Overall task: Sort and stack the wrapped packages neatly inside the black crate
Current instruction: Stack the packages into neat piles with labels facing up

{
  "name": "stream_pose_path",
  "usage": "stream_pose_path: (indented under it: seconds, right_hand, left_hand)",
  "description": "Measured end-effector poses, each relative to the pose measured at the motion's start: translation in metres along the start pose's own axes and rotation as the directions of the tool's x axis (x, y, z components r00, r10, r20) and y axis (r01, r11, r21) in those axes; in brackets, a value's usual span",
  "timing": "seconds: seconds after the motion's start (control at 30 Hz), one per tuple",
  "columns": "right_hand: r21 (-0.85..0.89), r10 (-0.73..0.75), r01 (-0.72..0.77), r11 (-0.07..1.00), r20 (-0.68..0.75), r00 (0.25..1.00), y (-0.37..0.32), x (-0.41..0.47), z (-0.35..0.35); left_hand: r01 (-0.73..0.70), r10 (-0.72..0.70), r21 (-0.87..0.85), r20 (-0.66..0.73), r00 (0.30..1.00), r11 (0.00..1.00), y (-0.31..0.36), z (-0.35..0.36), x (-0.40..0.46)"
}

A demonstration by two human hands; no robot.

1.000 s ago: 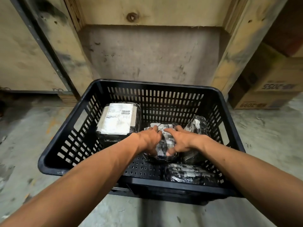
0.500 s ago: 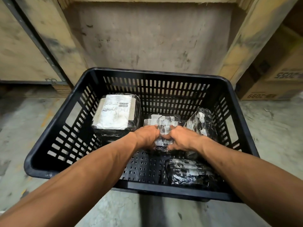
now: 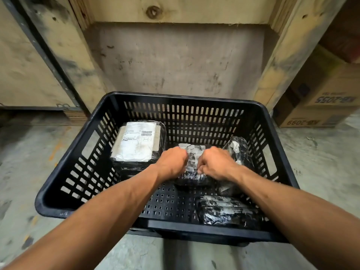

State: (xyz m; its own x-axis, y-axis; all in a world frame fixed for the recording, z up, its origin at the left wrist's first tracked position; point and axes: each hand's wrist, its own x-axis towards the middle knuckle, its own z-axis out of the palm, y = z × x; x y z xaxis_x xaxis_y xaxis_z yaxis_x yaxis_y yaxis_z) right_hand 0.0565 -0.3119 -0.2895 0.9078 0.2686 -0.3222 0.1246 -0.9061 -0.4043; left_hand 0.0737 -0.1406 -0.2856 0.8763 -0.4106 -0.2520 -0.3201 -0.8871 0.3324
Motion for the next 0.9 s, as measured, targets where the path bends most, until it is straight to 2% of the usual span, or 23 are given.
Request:
stream_pose_path:
  seconds: [0.17, 0.23, 0.3, 0.37, 0.5, 0.6, 0.67, 0.73, 0.77, 0.9]
  right_hand:
    - [0.168, 0.017, 0.005, 0.986, -0.130, 0.991, 0.005, 0.004, -0.063]
    - [0.204, 0.037, -0.016, 0.979, -0.099, 0.994, 0.005, 0.005, -0.071]
    - [0.225, 0.067, -0.046, 0.973, -0.084, 0.994, 0.004, 0.007, -0.067]
    - [0.239, 0.086, -0.049, 0.970, -0.147, 0.985, 0.003, 0.011, -0.062]
    - [0.204, 0.094, -0.045, 0.978, -0.235, 0.967, 0.004, 0.013, -0.059]
    - [0.221, 0.058, 0.001, 0.975, -0.261, 0.964, 0.006, 0.005, -0.057]
    - [0.226, -0.011, 0.050, 0.973, -0.171, 0.985, 0.008, -0.002, -0.061]
    - [0.158, -0.094, 0.103, 0.982, -0.067, 0.993, 0.010, -0.006, -0.061]
    - [0.143, -0.100, 0.109, 0.984, -0.065, 0.993, 0.012, -0.005, -0.058]
    - [0.246, -0.017, 0.072, 0.967, -0.216, 0.976, 0.017, 0.001, -0.042]
  left_hand:
    - [-0.067, -0.010, -0.258, -0.285, 0.959, 0.964, -0.006, -0.028, -0.004]
    - [-0.134, 0.036, -0.352, -0.272, 0.962, 0.927, -0.011, -0.030, -0.010]
    - [-0.161, 0.087, -0.434, -0.185, 0.979, 0.886, -0.018, -0.028, -0.014]
    - [-0.156, 0.096, -0.480, -0.147, 0.984, 0.863, -0.024, -0.030, -0.015]
    - [-0.140, 0.105, -0.435, -0.103, 0.989, 0.889, -0.034, -0.031, -0.013]
    - [-0.155, 0.105, -0.453, -0.135, 0.985, 0.878, -0.035, -0.029, -0.011]
    - [-0.167, 0.103, -0.437, -0.167, 0.981, 0.884, -0.035, -0.029, -0.008]
    - [-0.170, 0.107, -0.360, -0.189, 0.976, 0.918, -0.032, -0.027, -0.005]
    - [-0.175, 0.117, -0.319, -0.194, 0.974, 0.931, -0.032, -0.025, -0.004]
    - [-0.213, 0.175, -0.264, -0.161, 0.971, 0.941, -0.035, -0.022, -0.004]
